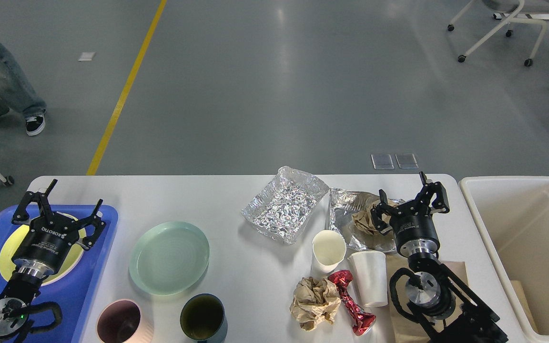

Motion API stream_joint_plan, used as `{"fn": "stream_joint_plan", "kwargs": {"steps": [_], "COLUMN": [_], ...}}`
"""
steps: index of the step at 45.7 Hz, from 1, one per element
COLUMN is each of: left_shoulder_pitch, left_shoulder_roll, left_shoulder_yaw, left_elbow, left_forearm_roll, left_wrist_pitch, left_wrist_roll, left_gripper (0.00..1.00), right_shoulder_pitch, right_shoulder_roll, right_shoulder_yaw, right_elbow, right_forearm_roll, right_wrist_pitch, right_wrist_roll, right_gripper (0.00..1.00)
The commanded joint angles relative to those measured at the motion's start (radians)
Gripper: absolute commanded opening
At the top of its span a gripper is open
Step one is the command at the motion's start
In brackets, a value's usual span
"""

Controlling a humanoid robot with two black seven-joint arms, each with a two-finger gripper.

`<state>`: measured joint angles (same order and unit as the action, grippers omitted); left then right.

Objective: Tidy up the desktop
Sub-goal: 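Lift the left gripper up off the blue tray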

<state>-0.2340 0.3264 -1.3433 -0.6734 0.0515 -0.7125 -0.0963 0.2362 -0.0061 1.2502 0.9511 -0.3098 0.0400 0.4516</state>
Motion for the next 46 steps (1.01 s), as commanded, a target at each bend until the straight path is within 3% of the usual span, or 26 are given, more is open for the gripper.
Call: {"fn": "stream_joint_plan", "kwargs": {"steps": [1, 46], "left_shoulder_pitch": [0.001, 0.039], "left_shoulder_roll": [0.005, 0.045], "left_shoulder_yaw": [-0.002, -0.005], "left_elbow": [0.000, 0.001], "left_forearm_roll": [-0.002, -0.010], "left_wrist_pitch": [-0.028, -0.025], "left_wrist_roll": [0.000, 0.004], "left_gripper": [0.97, 0.97], "right_shoulder_pitch": [0.000, -0.002], "right_shoulder_roll": [0.000, 0.000], "right_shoulder_yaw": [0.000, 0.000], "right_elbow": [0.000, 0.000], "right_forearm_roll": [0.000, 0.000], "right_wrist_pitch": [0.000, 0.000], "right_wrist_roll": [0.001, 0.001], "right_gripper": [1.00, 1.00]}}
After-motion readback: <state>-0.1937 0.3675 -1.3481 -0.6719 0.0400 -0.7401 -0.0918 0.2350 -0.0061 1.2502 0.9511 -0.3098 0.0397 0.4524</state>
